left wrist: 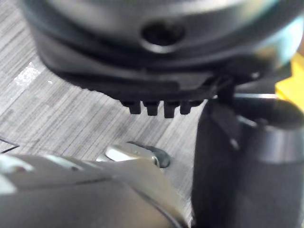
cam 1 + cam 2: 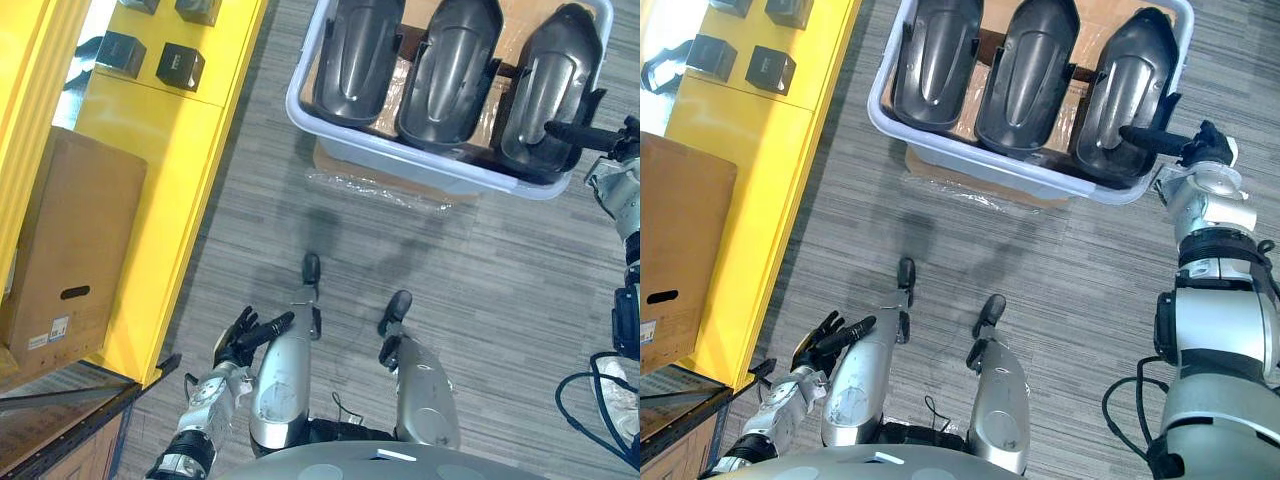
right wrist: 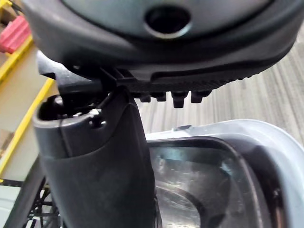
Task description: Walk over and take three plastic housings, then place them on the shelf
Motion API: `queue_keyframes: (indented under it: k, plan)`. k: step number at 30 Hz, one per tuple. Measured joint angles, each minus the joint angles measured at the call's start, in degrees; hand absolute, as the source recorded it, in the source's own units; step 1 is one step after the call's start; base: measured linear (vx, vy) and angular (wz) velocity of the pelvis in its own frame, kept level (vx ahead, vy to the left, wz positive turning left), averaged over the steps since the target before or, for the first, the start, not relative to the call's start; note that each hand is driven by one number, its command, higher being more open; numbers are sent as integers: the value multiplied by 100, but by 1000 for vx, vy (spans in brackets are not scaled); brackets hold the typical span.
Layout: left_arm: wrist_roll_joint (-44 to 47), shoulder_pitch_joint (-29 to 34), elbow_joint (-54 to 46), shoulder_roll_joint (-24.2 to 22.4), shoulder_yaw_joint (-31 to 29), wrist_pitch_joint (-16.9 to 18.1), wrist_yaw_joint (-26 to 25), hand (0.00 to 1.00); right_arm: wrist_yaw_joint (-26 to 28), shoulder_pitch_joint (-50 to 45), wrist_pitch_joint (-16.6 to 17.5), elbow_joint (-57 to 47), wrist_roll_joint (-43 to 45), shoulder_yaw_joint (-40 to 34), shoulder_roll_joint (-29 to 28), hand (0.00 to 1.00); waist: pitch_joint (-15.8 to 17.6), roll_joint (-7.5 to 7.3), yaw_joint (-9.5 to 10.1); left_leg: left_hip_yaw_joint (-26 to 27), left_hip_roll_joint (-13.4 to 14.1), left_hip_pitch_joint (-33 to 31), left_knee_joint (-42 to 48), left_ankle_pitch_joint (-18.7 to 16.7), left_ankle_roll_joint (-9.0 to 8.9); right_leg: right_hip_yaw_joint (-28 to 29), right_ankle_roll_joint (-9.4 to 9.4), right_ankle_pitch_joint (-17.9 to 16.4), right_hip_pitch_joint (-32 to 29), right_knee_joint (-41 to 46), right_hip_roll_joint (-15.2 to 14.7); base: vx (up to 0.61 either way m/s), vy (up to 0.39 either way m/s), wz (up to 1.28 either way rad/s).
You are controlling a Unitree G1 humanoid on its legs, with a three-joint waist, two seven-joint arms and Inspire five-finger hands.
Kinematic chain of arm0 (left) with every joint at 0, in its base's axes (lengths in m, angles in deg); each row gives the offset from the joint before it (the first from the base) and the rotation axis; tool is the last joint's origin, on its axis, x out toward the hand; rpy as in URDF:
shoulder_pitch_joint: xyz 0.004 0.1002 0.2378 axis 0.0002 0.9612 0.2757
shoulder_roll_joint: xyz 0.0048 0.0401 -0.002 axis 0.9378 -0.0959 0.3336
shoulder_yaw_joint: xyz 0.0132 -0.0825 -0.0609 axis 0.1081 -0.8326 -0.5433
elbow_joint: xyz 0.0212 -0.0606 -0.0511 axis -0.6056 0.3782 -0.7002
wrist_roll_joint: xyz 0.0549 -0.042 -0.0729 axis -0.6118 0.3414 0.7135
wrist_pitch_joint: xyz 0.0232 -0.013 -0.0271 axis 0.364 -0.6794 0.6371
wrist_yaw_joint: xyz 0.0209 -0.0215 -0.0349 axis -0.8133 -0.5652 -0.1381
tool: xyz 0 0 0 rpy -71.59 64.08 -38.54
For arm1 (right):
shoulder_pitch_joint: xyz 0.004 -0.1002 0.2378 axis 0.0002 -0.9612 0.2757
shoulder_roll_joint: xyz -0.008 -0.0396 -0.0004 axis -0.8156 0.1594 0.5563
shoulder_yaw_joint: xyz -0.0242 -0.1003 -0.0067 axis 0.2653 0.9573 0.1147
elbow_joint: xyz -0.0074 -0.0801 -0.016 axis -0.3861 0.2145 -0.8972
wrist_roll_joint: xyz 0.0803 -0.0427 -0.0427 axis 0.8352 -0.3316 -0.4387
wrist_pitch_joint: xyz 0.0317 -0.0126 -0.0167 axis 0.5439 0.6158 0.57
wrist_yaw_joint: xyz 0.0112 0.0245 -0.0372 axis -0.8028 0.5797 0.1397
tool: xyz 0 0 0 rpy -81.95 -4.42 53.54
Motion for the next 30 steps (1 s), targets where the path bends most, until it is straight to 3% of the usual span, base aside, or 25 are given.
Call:
queue_keyframes:
  k: [1, 6, 14, 19, 30]
  plan:
    - [0, -110, 73, -41, 53, 33, 3, 100, 58, 10, -161, 106, -8, 0, 80, 0, -2, 76, 72, -31, 12, -75, 91, -24, 10, -14, -2, -13, -43, 58, 1, -45, 11, 3]
    - [4, -168, 68, -55, 98, 42, 0, 100, 171, 9, -403, 171, -15, 0, 99, 0, 12, 132, 107, -80, 11, -228, 151, -25, -8, -36, -21, -73, -232, 269, -36, -38, 10, 4]
    - [222, -208, 120, -74, 109, 41, -105, 100, 35, -27, -493, 189, -243, -39, 183, 0, 12, 164, 65, -41, 41, -352, 143, 51, 4, 36, -59, -161, -508, 531, -61, 0, -7, -4]
    - [222, -327, 284, -107, 236, 59, -130, 100, 42, -34, -542, 158, -258, -71, 199, 0, 8, 279, 76, -34, 13, -224, -2, 101, -58, 49, -70, -361, -574, 821, -168, 7, -12, 2]
    - [213, -209, 331, -88, 323, 73, -144, 100, -74, -445, -279, 99, -287, -272, 219, 0, 1, 392, -28, -135, -152, 254, -553, 420, -52, -29, -57, -676, -459, 1222, -377, 1, -15, 10]
